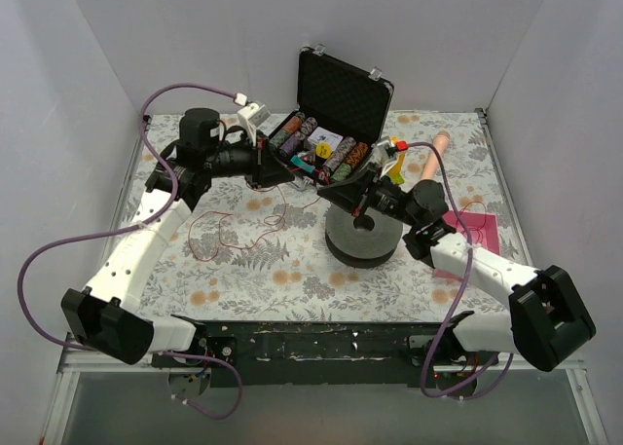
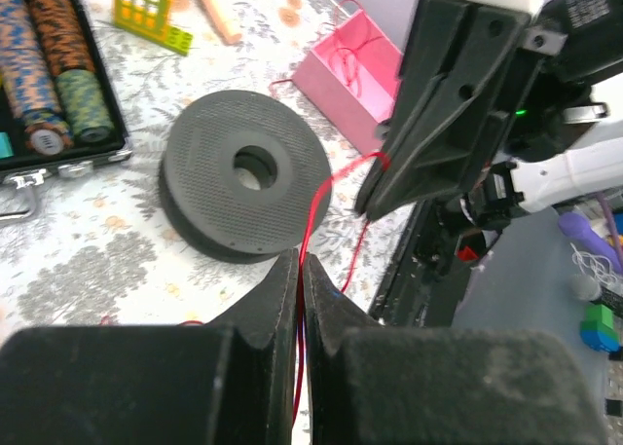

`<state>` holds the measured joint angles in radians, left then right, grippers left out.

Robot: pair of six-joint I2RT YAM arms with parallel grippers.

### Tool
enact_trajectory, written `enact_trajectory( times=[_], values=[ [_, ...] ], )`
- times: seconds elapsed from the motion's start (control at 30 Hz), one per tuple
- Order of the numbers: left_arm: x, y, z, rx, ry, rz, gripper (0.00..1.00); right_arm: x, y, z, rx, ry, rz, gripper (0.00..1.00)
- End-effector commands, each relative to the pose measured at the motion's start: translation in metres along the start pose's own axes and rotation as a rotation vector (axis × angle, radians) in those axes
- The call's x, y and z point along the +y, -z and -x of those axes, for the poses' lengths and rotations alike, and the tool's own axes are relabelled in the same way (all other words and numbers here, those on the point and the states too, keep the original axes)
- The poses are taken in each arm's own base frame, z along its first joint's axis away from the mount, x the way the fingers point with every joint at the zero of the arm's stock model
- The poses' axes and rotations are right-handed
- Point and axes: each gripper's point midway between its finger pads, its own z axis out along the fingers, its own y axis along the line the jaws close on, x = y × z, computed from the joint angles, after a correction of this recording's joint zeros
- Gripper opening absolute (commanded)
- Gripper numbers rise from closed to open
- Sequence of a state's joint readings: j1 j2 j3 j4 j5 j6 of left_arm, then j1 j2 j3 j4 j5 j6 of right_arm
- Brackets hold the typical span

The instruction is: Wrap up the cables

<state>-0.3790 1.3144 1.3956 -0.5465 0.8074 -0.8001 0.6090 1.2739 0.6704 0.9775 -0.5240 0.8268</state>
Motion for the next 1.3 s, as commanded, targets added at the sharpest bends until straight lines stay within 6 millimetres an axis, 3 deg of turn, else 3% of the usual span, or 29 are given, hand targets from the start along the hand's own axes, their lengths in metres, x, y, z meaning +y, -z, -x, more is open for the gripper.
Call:
enact_trajectory(
  times=[0.0,0.07,0.1,0.13,0.17,0.23,0.37,0.5,0.8,1.0,1.17,1.2,1.27],
  values=[
    [0.006,0.027,-0.006,-0.008,-0.102,0.016,0.00,-0.010,0.013,0.019,0.060,0.156,-0.096,0.01],
    [0.007,0.028,-0.033,0.073,-0.195,-0.041,0.04,-0.026,0.015,0.017,0.213,0.310,-0.185,0.01],
    [0.007,0.029,-0.046,0.109,-0.229,-0.068,0.11,-0.027,0.017,0.010,0.305,0.346,-0.178,0.01],
    [0.004,0.030,-0.054,0.129,-0.265,-0.098,0.33,-0.016,0.012,0.016,0.358,0.385,-0.133,0.01],
    [0.003,0.032,-0.056,0.131,-0.298,-0.108,0.53,-0.013,0.015,0.008,0.441,0.388,-0.099,0.01],
    [-0.005,0.037,-0.048,0.118,-0.374,-0.127,0.69,0.001,0.019,-0.005,0.554,0.400,0.004,0.01],
    [-0.025,0.044,-0.014,0.063,-0.488,-0.170,0.80,0.020,0.027,-0.017,0.665,0.420,0.133,0.01],
    [-0.039,0.034,-0.004,0.043,-0.494,-0.235,0.80,0.032,0.022,-0.028,0.749,0.442,0.179,0.01],
    [-0.054,0.015,-0.048,0.140,-0.459,-0.353,0.76,0.049,0.002,-0.026,0.722,0.447,0.231,0.01],
    [-0.048,0.004,-0.059,0.154,-0.415,-0.348,0.70,0.061,-0.004,-0.021,0.678,0.463,0.271,0.01],
    [-0.050,-0.005,-0.060,0.169,-0.389,-0.345,0.51,0.060,-0.005,-0.020,0.676,0.466,0.264,0.01],
    [-0.050,-0.005,-0.061,0.171,-0.391,-0.342,0.42,0.060,-0.004,-0.021,0.676,0.466,0.262,0.01],
    [-0.050,-0.005,-0.060,0.170,-0.388,-0.332,0.17,0.057,-0.002,-0.023,0.681,0.465,0.253,0.01]
  ],
)
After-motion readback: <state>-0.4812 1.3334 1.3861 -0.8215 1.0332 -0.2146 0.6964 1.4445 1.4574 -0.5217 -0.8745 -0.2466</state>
